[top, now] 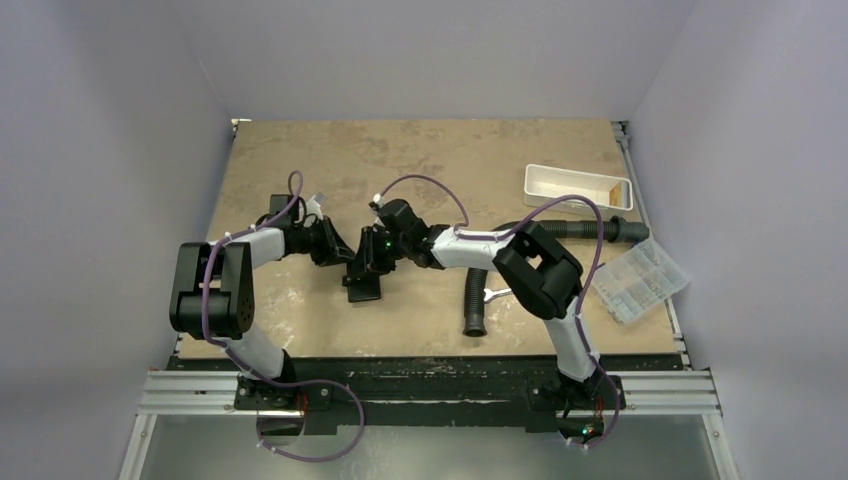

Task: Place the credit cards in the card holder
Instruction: Close the card holder at the center of the board.

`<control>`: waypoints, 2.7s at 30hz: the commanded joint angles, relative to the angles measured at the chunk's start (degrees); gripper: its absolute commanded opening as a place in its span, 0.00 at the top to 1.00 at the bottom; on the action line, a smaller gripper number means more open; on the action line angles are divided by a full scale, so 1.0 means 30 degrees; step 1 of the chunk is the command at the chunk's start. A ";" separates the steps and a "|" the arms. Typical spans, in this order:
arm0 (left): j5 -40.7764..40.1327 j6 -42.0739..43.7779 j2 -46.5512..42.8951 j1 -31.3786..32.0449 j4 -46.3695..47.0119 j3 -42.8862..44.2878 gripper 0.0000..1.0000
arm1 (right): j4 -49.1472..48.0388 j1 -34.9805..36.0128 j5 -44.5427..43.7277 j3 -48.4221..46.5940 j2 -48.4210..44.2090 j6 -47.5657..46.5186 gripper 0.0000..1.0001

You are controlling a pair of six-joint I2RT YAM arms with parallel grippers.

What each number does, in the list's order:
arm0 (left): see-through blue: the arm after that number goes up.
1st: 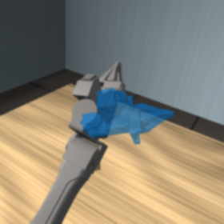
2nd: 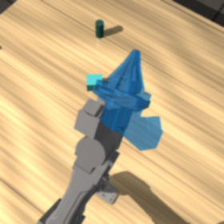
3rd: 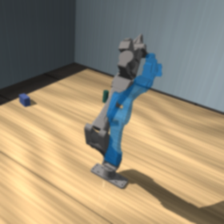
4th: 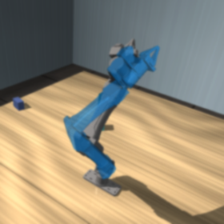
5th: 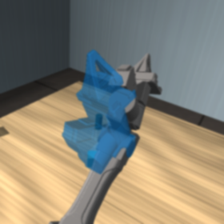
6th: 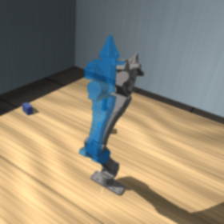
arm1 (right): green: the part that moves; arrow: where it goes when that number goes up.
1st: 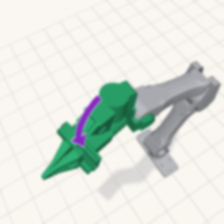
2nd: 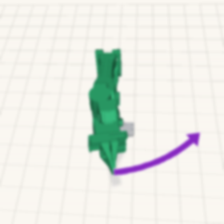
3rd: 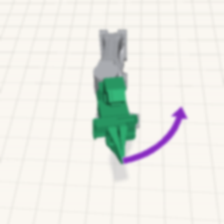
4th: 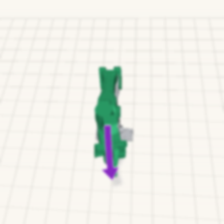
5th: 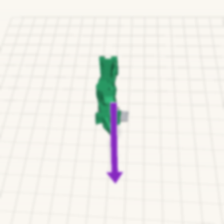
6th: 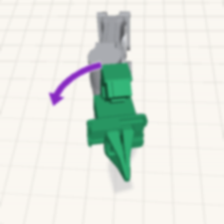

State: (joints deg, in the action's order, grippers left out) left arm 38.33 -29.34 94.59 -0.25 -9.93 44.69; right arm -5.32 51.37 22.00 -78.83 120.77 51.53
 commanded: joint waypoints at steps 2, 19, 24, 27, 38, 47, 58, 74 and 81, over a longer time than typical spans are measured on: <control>-0.0095 0.0541 -0.0027 -0.0062 -0.0013 0.0194 1.00 | -0.0136 -0.0008 -0.0016 -0.1026 0.0318 -0.0096 0.73; 0.0003 0.0465 -0.0055 -0.0062 0.0089 0.0173 1.00 | 0.0076 -0.0016 0.0078 -0.1393 0.0695 -0.0125 0.78; 0.0001 0.0487 -0.0035 -0.0062 0.0118 0.0186 1.00 | 0.0090 -0.0016 0.0061 -0.1280 0.0484 -0.0154 0.91; -0.0013 0.0465 0.0024 -0.0061 0.0063 0.0168 1.00 | 0.0286 -0.0015 -0.0163 -0.1236 0.0091 -0.0374 0.97; -0.0339 0.0519 0.0210 -0.0038 -0.0197 0.0283 1.00 | 0.2202 -0.0001 -0.1387 -0.1875 -0.1001 -0.2116 1.00; -0.0689 0.0639 0.0262 -0.0059 -0.0483 0.0423 1.00 | 0.3746 -0.0001 -0.2097 -0.2531 -0.0730 -0.2851 1.00; -0.0680 0.0673 0.0288 -0.0055 -0.0499 0.0438 1.00 | 0.4509 0.0000 -0.3040 -0.2639 -0.0271 -0.3086 1.00; -0.0746 0.0726 0.0302 -0.0062 -0.0564 0.0465 1.00 | 0.5856 0.0043 -0.3941 -0.2470 0.0511 -0.3814 1.00; -0.0676 0.0699 0.0317 -0.0053 -0.0514 0.0460 1.00 | 0.5480 0.0043 -0.2469 -0.2235 0.0322 -0.3173 1.00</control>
State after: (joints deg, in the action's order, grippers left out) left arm 38.26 -29.32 94.78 -0.25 -10.41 44.91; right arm 9.52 51.96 13.76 -85.78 121.45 42.02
